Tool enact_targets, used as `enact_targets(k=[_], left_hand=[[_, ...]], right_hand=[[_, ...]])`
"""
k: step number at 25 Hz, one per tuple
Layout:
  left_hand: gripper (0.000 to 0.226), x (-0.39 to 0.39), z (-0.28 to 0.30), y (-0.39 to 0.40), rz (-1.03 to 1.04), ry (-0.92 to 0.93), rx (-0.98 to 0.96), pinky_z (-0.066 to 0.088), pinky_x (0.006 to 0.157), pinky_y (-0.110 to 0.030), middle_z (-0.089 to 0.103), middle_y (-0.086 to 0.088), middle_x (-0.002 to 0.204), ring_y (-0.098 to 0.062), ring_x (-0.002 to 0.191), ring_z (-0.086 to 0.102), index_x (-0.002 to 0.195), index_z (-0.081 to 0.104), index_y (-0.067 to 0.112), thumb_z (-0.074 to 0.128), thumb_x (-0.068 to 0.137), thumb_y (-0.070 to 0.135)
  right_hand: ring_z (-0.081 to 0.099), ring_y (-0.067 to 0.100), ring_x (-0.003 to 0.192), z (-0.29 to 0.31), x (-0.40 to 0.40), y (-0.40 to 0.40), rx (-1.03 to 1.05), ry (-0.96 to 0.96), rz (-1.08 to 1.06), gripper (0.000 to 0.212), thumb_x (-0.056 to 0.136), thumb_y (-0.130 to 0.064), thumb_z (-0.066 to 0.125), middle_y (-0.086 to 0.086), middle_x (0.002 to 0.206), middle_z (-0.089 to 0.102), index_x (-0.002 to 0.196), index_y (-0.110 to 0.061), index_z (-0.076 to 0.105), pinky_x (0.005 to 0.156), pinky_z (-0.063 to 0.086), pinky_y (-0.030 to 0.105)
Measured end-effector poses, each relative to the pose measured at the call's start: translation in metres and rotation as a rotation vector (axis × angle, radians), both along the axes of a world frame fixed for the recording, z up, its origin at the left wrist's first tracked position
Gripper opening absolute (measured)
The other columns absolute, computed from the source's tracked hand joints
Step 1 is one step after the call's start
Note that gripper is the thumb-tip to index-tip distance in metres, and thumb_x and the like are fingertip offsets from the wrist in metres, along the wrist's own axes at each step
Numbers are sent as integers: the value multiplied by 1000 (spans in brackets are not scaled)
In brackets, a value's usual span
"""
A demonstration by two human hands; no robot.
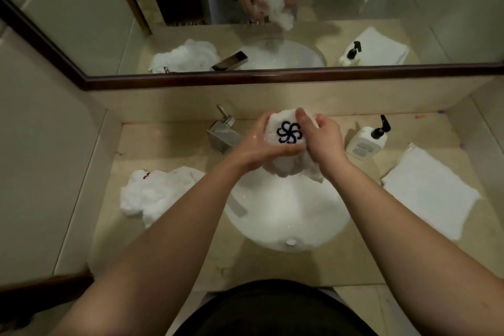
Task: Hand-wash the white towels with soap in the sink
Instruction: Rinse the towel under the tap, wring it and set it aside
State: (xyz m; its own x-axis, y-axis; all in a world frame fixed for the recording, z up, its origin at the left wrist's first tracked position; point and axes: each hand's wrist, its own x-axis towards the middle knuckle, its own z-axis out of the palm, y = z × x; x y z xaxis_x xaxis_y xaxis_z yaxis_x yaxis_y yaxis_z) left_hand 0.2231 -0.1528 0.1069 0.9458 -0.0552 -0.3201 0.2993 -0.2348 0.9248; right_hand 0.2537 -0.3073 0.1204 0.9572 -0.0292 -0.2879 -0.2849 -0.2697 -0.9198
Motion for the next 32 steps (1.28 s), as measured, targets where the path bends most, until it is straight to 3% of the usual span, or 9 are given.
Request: enact_targets(k=[3, 6, 9, 13, 17, 21, 26, 29, 32], left_hand=[[79, -1, -6, 20, 249, 57, -322, 60, 84, -41, 70, -3, 118, -27, 107, 69, 129, 57, 18, 90, 62, 44], [88, -5, -8, 33, 411, 64, -522, 59, 87, -45, 70, -7, 121, -26, 107, 70, 132, 59, 17, 87, 57, 53], [77, -10, -8, 48, 428, 85, -501, 57, 93, -41, 68, -4, 126, -21, 111, 67, 136, 56, 17, 80, 72, 54], [50, -16, -6, 60, 414, 73, -453, 54, 97, -39, 69, 0, 122, -19, 112, 65, 130, 60, 13, 62, 94, 48], [28, -22, 10, 53, 386, 64, -424, 55, 88, -28, 68, 8, 109, -13, 106, 64, 118, 61, 23, 52, 101, 43], [40, -20, 16, 46, 382, 71, -473, 52, 102, -42, 69, 2, 121, -17, 113, 65, 121, 63, 21, 51, 99, 52], [65, -13, 30, 30, 396, 65, -599, 48, 106, -48, 69, -5, 126, -23, 118, 64, 128, 62, 15, 47, 92, 67], [85, -3, 42, 18, 368, 47, -612, 49, 104, -51, 69, -13, 125, -29, 117, 65, 132, 60, 11, 51, 78, 76], [80, 3, 54, 1, 353, 39, -562, 50, 103, -52, 71, -13, 120, -30, 114, 67, 130, 61, 11, 48, 84, 75]], right_hand=[[72, 25, 92, 12, -7, 8, 230, 60, 19, 53, 95, -55, 54, 12, 97, 75, 104, -6, 71, 84, 57, 36], [71, 19, 92, 15, -19, 15, 119, 67, 92, 45, 98, -50, 51, 6, 98, 76, 102, -10, 73, 84, 56, 29], [57, 20, 73, 16, -32, 34, 61, -10, 52, 47, 98, -45, 53, 11, 80, 62, 88, 0, 62, 71, 47, 29], [37, 16, 70, 19, -44, 48, 92, -84, -88, 25, 97, -28, 55, 7, 75, 40, 77, -14, 47, 64, 31, 31], [53, 6, 75, 27, -55, 47, 57, -72, -116, 19, 97, -36, 55, -7, 86, 57, 99, -17, 57, 67, 42, 21], [67, 13, 94, 30, -55, 29, -66, -50, 39, 38, 91, -49, 64, -3, 104, 67, 115, -19, 61, 78, 52, 23], [57, 10, 116, 25, -56, 17, -32, -143, 25, 46, 95, -48, 57, -5, 127, 61, 134, -23, 55, 99, 44, 26], [58, 10, 114, 26, -55, 6, 68, -120, 11, 37, 99, -43, 53, -9, 121, 63, 132, -26, 56, 94, 46, 18], [53, -1, 116, 36, -48, -1, 110, -133, 20, 36, 102, -48, 42, -14, 127, 57, 126, -28, 60, 102, 40, 22]])
